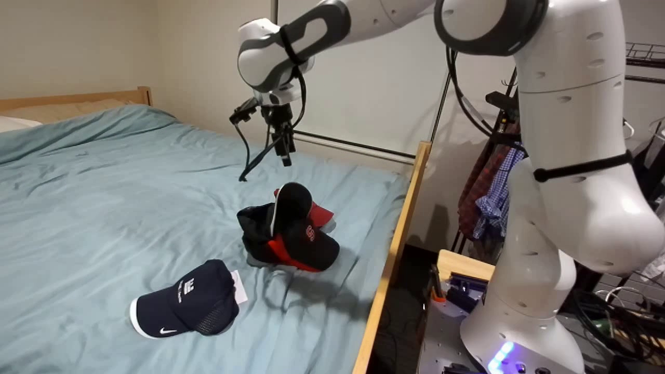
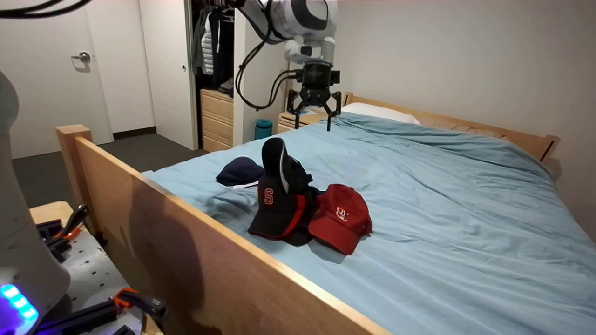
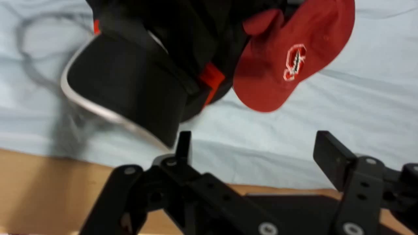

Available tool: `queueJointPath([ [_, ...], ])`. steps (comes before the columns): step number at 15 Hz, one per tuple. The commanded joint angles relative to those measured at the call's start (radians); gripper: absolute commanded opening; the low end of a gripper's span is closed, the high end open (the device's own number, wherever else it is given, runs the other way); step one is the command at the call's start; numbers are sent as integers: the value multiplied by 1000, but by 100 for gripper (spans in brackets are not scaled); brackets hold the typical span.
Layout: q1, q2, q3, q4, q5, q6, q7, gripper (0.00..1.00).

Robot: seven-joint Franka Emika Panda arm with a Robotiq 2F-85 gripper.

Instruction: Separate the caps on the left from each other

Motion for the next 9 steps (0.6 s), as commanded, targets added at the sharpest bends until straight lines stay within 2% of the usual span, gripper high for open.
queueJointPath([
  [1,170,129,-188,0,281,182,0,100],
  [2,221,158,-230,-23,366,247,0,100],
  [3,282,198,-275,-28,453,266,0,100],
  [5,348,228,-307,-59,524,262,0,100],
  [7,466,259,-412,-104,580,231,0,100],
  [9,602,302,-552,-158,645,200,0,100],
])
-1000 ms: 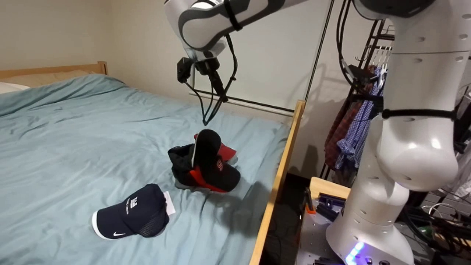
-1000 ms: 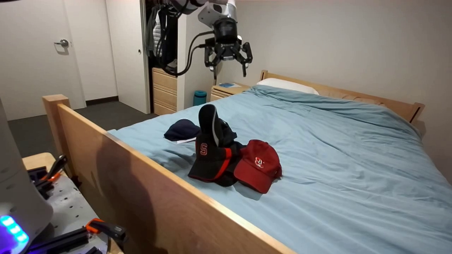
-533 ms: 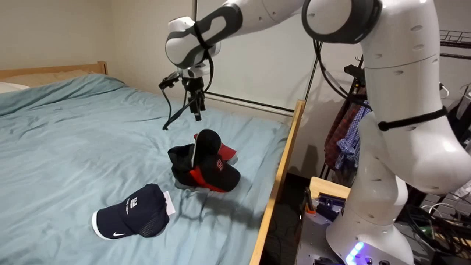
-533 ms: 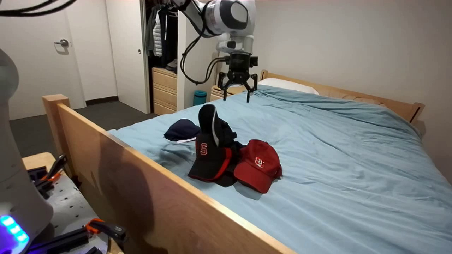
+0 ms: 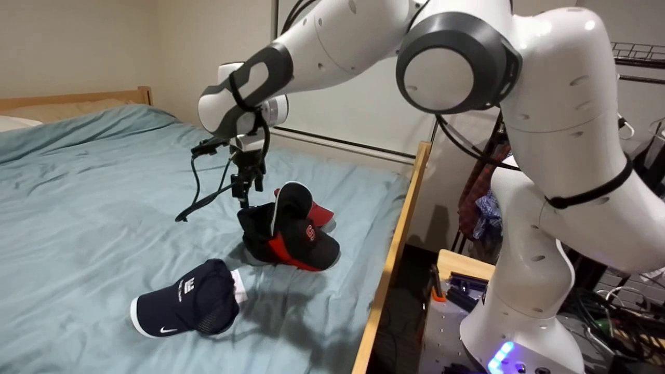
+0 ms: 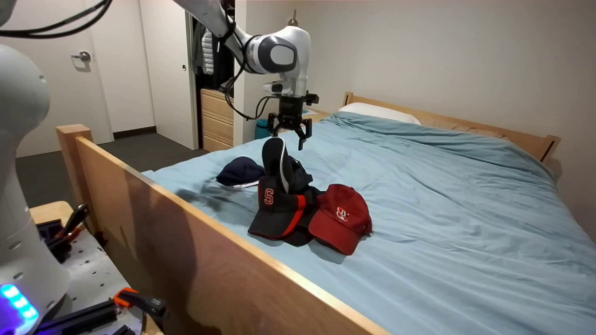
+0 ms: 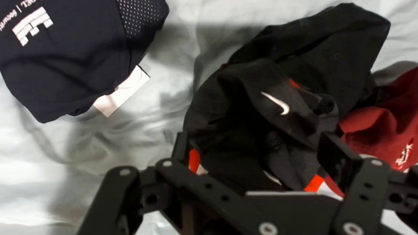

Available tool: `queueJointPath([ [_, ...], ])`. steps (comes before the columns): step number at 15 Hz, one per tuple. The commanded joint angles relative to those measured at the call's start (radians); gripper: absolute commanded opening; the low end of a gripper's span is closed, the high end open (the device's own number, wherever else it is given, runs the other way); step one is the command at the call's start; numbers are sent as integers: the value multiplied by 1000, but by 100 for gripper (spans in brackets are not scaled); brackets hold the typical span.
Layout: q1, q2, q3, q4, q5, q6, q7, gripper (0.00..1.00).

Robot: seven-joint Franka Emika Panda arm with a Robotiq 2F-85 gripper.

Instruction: Separate the caps on the left from each other

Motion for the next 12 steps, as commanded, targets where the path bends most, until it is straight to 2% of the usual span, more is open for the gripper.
queueJointPath([
  [1,236,58,-254,-108,118,-46,0,100],
  [3,343,87,-370,-160,151,-86,0,100],
  [6,421,72,-420,-204,113,-164,0,100],
  [9,446,36,-408,-262,90,-175,-32,100],
  [10,402,-90,-318,-297,-10,-107,-4,100],
  [12,388,-118,-292,-341,-47,-116,4,100],
])
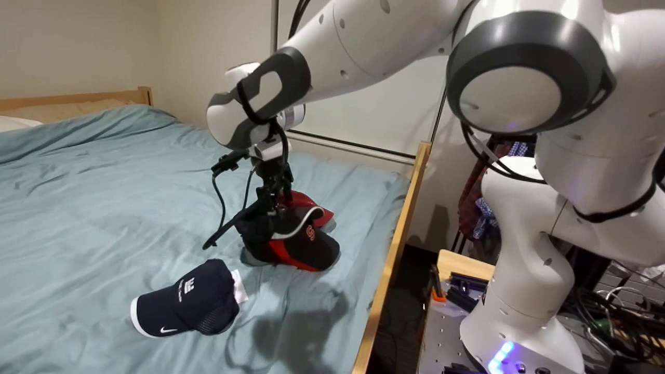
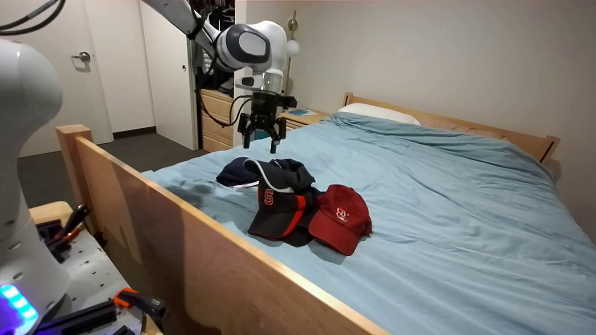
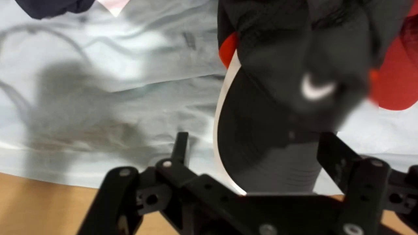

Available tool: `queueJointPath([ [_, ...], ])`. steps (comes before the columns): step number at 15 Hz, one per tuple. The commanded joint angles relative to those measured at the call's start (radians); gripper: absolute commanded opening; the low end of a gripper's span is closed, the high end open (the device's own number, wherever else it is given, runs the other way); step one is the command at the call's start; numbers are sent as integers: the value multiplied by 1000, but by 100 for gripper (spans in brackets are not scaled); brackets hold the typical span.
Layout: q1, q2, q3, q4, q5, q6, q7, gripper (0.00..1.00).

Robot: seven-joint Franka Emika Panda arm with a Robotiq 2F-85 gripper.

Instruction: Separate the caps on the left from each other

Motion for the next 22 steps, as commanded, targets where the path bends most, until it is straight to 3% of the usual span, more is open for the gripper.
queueJointPath([
  [1,9,-89,9,-106,-14,-2,-46,100],
  [2,-54,-212,94,-142,-128,27,42,100],
  [3,-55,-222,90,-166,-132,26,35,100],
  [4,-1,-168,22,-188,-57,7,-31,100],
  [5,15,-199,9,-214,-71,47,-49,100],
  [6,-37,-306,75,-225,-216,112,4,100],
  [9,-14,-362,60,-187,-466,130,-13,100],
  [11,-34,-420,95,-135,-625,94,-15,100],
  [12,-103,-396,158,-154,-596,110,44,100],
  [13,-121,-424,181,-144,-632,104,53,100],
  [14,-54,-376,108,-145,-566,106,8,100],
  [15,-72,-379,126,-147,-569,106,8,100],
  [16,-200,-454,276,-150,-661,160,-49,100],
  [17,-215,-456,300,-146,-689,182,-61,100],
  [22,-453,-549,589,-122,-901,188,-147,100],
])
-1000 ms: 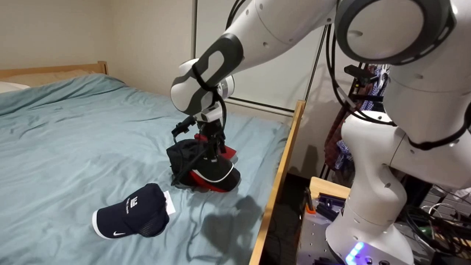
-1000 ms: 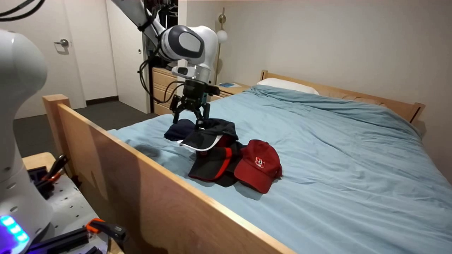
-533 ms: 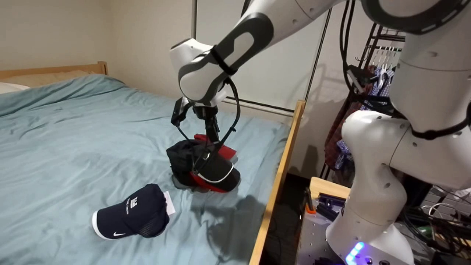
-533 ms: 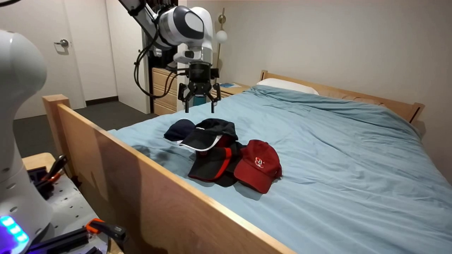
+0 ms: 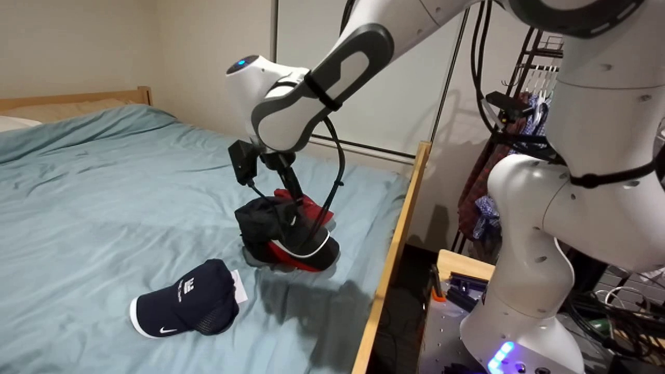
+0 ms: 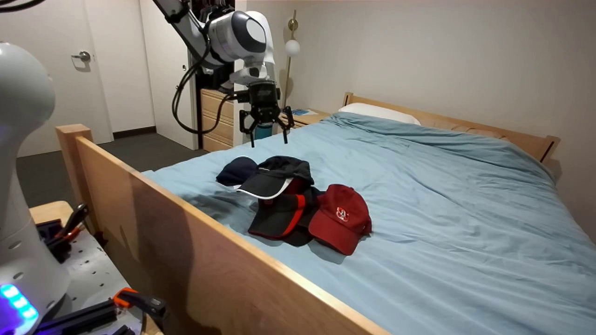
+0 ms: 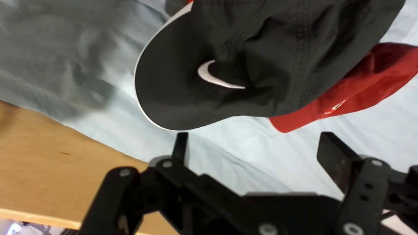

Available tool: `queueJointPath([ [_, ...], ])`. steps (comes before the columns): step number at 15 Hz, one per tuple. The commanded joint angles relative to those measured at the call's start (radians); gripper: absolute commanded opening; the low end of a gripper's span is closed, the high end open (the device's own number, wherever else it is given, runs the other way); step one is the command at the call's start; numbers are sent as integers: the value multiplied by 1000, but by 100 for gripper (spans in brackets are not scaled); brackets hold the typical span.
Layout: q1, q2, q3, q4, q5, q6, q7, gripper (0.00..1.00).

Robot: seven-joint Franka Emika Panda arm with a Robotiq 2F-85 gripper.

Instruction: Separate the caps on the left from each other

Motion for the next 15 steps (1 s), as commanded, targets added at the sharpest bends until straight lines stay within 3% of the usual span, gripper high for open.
queueJointPath([
  [1,-189,-122,228,-1,-123,-8,-91,100],
  [2,-255,-69,284,17,-118,-15,-6,100],
  [3,-300,-88,341,19,-132,-16,-20,100],
  [6,-335,-115,385,19,-135,-17,-44,100],
  [7,-380,-141,433,-8,-111,64,-176,100],
  [11,-571,-197,637,-53,-96,62,-370,100],
  [15,-675,-285,728,-141,-54,76,-602,100],
])
